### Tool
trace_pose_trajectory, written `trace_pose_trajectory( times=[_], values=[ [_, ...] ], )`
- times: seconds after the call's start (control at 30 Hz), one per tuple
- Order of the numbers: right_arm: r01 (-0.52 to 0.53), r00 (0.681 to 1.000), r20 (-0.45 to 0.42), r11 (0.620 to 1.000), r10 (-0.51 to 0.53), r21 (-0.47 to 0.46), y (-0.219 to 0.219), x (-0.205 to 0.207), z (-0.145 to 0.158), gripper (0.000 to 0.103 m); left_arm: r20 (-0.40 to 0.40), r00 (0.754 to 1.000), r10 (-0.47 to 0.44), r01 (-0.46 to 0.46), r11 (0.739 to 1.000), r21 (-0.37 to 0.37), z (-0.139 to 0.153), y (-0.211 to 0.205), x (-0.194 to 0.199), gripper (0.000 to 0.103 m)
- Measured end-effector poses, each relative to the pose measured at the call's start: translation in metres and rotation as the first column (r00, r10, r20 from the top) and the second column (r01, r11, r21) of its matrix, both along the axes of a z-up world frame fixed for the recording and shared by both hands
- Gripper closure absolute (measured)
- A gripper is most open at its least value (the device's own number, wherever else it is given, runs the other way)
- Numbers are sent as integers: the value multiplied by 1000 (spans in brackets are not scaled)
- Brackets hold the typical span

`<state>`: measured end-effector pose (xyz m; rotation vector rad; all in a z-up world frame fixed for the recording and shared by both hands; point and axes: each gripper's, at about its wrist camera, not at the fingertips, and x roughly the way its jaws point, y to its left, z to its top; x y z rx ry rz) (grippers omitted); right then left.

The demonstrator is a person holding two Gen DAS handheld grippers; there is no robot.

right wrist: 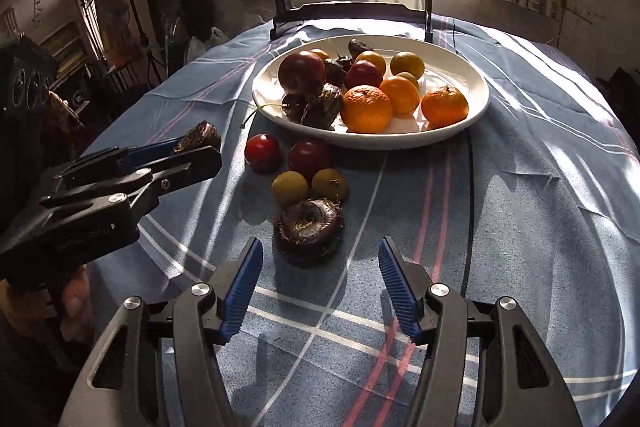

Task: Organize fruits
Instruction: 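Grasp another brown mangosteen with the left tool, then lower the mangosteen onto the plate and open the left tool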

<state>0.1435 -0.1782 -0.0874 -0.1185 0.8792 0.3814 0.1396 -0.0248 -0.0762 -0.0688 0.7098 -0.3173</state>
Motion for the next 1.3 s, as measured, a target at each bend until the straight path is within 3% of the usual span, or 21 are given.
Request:
trace_pose_trajectory(
  times=[0.13, 0.17, 0.2, 0.37, 0.57, 0.8, 0.93, 1.07, 1.13, 1.2, 1.3],
  values=[
    [9, 999, -45, 998, -12, -58, 12, 15, -7, 44, -3, 1000, 2, -2, 1000, -8, -1, 1, 1, 62],
    [5, 998, -54, 999, -8, -50, 13, 16, -8, 55, -5, 1000, 1, -1, 1000, -12, -1, 1, 1, 62],
    [6, 999, -46, 999, -8, -42, 12, 15, -7, 61, -5, 1000, 1, -1, 1000, -13, -2, 2, 0, 62],
    [56, 998, -13, 995, -55, 83, -12, 2, 1, 61, -2, 1000, -9, 9, 1000, -19, -2, 2, -1, 62],
    [147, 985, 57, 962, -164, 232, -64, 5, 25, 61, -26, 999, -24, 22, 997, -70, 1, 10, 3, 62],
    [133, 980, 103, 948, -168, 289, -72, 70, 59, 61, 1, 1000, -25, 25, 999, -46, 37, 0, 57, 62],
    [159, 977, 96, 949, -191, 274, -62, 112, 59, 61, -32, 999, -25, 24, 999, -28, 47, -15, 106, 62],
    [179, 976, 65, 938, -207, 297, -60, 138, 54, 58, -49, 998, -25, 27, 999, 42, 43, -28, 135, 62],
    [174, 974, 84, 936, -209, 307, -61, 134, 58, 47, -58, 998, -34, 37, 998, 48, 43, -29, 136, 58],
    [154, 974, 113, 942, -195, 298, -62, 122, 62, 45, -17, 1000, -15, 16, 999, 31, 48, -22, 125, 34],
    [142, 976, 117, 945, -183, 293, -66, 98, 59, 45, 8, 1000, -12, 12, 1000, 6, 52, -11, 103, 33]
  ],
)
